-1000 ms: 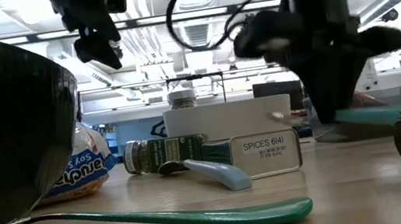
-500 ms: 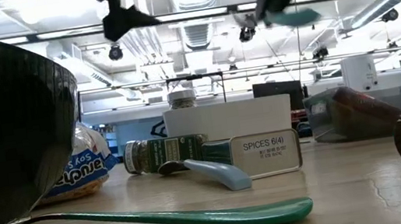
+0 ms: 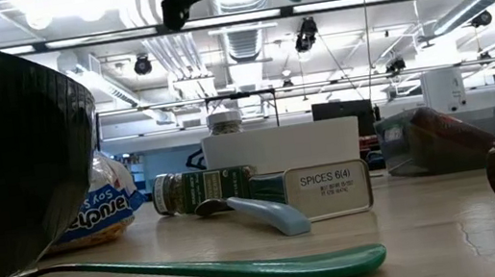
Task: Pick & Place Food Item
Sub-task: Put the light green spoon into the transparent bin
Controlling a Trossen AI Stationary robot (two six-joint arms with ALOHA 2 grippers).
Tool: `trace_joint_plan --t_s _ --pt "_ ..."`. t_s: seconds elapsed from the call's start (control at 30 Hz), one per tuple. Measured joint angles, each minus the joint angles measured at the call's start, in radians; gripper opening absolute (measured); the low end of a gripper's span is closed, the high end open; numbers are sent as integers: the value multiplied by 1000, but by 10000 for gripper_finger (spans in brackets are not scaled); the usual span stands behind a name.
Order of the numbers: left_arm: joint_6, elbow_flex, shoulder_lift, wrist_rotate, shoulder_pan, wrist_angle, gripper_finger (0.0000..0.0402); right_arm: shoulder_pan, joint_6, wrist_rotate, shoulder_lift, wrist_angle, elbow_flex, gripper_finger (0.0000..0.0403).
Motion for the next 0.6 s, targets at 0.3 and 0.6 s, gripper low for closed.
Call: trace_joint_plan --t_s 0.3,0.6 --pt "-4 3 69 -3 -8 121 251 -19 -92 -26 -2 58 1 31" --pt "-2 4 98 -12 -8 166 216 -22 -141 -69 -2 116 1 31"
